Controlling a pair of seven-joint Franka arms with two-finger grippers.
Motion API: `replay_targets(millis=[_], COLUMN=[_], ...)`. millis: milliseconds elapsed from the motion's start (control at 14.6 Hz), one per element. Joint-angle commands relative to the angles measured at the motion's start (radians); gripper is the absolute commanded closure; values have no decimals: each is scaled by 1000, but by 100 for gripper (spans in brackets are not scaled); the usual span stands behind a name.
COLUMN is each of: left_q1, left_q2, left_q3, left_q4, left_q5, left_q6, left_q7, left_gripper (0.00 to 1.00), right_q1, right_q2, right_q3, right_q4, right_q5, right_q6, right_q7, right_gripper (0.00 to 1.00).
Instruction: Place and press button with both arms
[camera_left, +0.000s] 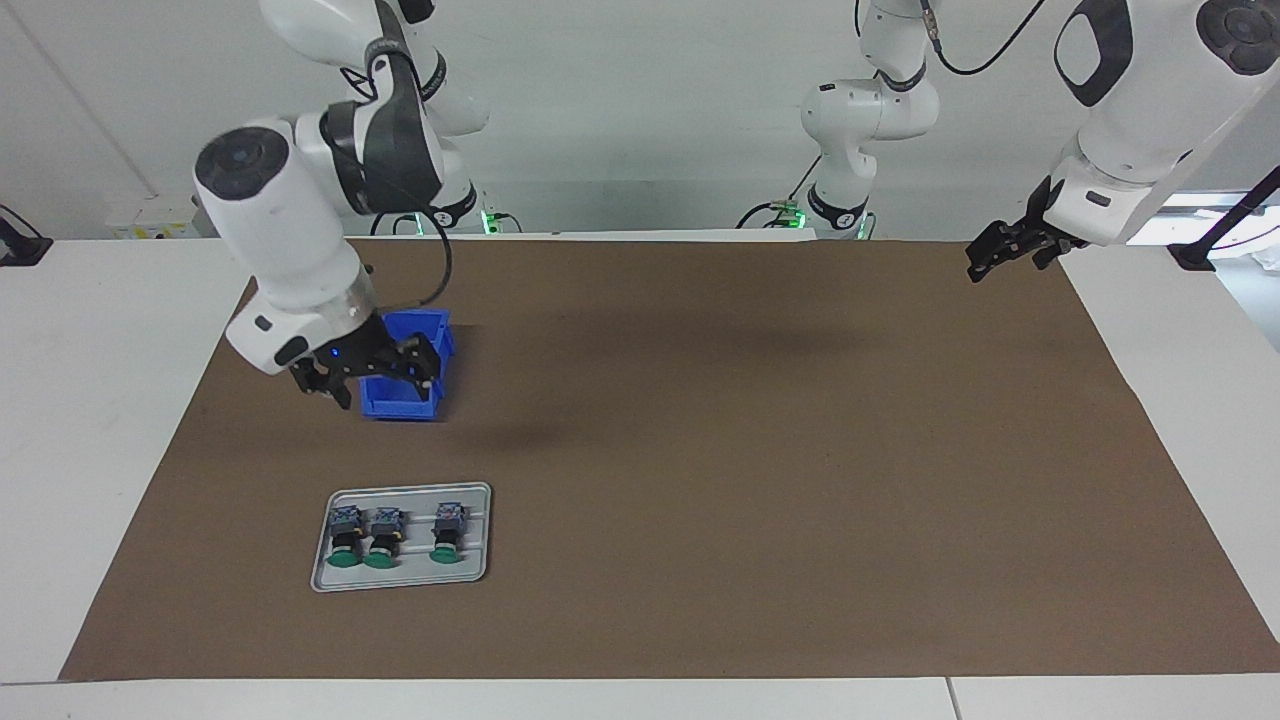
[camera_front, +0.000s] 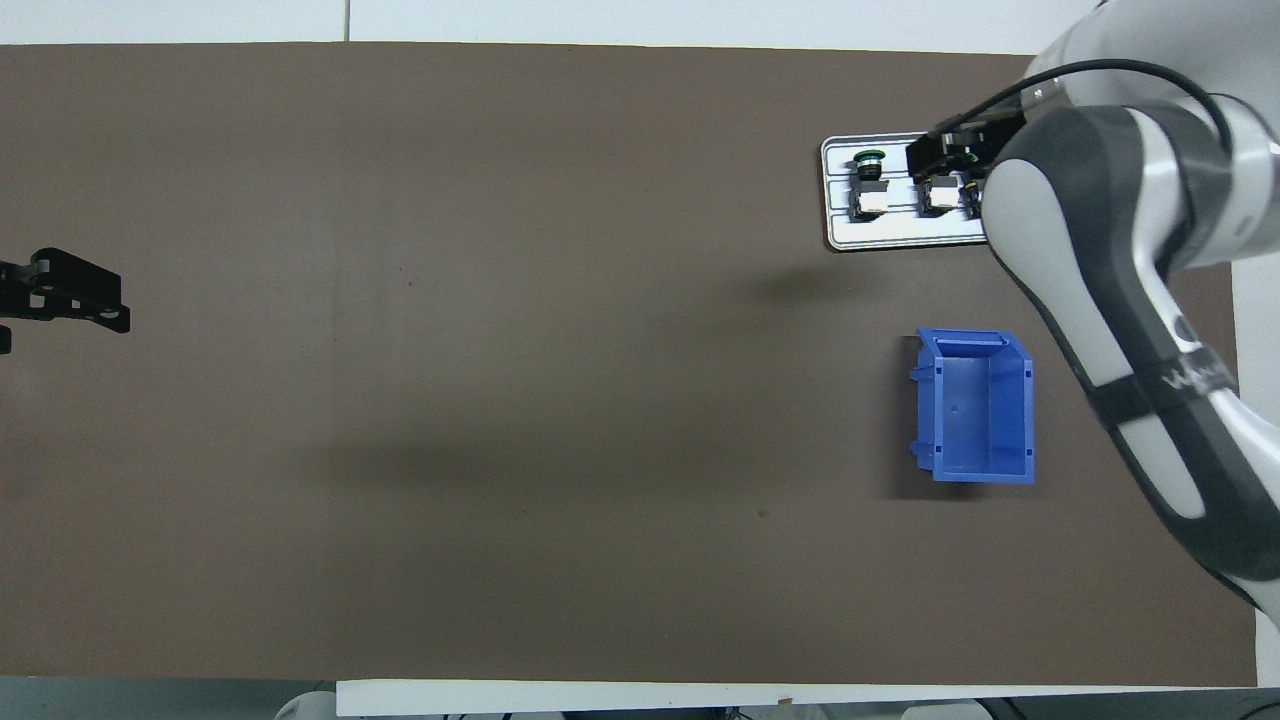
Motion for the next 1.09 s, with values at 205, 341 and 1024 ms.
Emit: replay_targets(millis=[205, 341, 1024], left_q1=[1, 3, 3], left_q2=[-24, -24, -24], left_q3=[3, 3, 3], left_q4=[-28, -27, -30], left_q5=[-4, -4, -4], left_q6=[17, 18, 18], left_q7=[18, 13, 15], left_gripper=[0, 0, 0], right_q1=[24, 15, 8], right_q2=[183, 190, 196], right_q3=[1, 1, 0], right_q4=[50, 0, -140], right_q5=[3, 3, 0], right_q6=[143, 198, 352], right_q7=[34, 34, 36], right_gripper=[1, 9, 16])
